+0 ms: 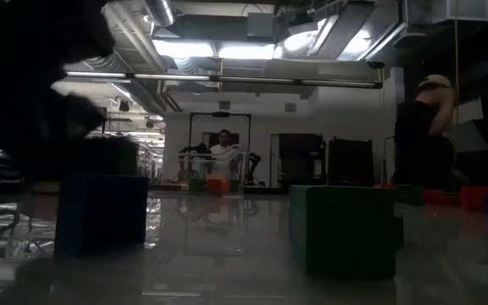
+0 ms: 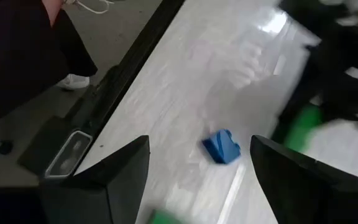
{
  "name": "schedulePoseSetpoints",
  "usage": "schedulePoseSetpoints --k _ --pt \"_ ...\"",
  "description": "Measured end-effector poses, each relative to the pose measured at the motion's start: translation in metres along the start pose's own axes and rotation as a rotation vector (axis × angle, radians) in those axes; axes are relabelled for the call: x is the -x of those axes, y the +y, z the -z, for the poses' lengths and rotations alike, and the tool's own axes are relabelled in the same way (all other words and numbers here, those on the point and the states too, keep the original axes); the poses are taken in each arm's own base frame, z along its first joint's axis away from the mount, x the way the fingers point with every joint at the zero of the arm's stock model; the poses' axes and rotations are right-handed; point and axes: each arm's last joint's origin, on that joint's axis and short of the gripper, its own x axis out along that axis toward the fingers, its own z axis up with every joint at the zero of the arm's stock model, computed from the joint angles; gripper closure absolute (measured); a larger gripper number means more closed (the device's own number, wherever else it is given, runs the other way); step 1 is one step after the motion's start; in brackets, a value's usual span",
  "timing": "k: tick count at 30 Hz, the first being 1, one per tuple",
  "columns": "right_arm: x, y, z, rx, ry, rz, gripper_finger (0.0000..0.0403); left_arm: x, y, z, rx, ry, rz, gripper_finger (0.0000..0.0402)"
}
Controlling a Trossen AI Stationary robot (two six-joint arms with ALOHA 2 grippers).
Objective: Sort blocks by size
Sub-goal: Put the large green game piece into the left transparent bin, then put the small blue game piece into the right transparent bin
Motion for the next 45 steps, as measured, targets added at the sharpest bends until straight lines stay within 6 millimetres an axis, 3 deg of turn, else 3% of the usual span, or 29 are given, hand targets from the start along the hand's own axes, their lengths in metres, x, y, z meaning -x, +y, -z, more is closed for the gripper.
schedulePoseSetpoints --k 5,10,17,21,24,34,45 --pt "-0.013 -0.001 0.009 0.018 -0.011 0.001 0.0125 0.030 0.019 -0.014 0.036 -0.011 -0.057 0.0328" --pt "-0.022 -0.005 0.016 0.014 0.012 0.019 0.0125 0.071 0.051 -0.024 0.079 -0.045 -0.216 0.0320" --pt "-0.043 -0.013 0.028 0.044 0.001 0.028 0.0125 0.131 0.102 -0.023 0.178 -0.179 -0.582 0.0325" --pt "-0.051 -0.022 0.031 0.029 0.002 -0.006 0.0125 0.153 0.129 -0.016 0.311 -0.269 -0.841 0.0314" --pt "-0.053 -0.030 0.031 0.012 -0.016 -0.057 0.0125 0.159 0.145 -0.008 0.415 -0.301 -0.967 0.0313" --pt "-0.061 -0.039 0.033 0.022 -0.031 -0.087 0.0125 0.149 0.183 0.019 0.588 -0.219 -1.194 0.0292" --pt "-0.082 -0.041 0.045 0.018 0.013 -0.104 0.0125 0.150 0.195 0.021 0.705 -0.185 -1.184 0.0223"
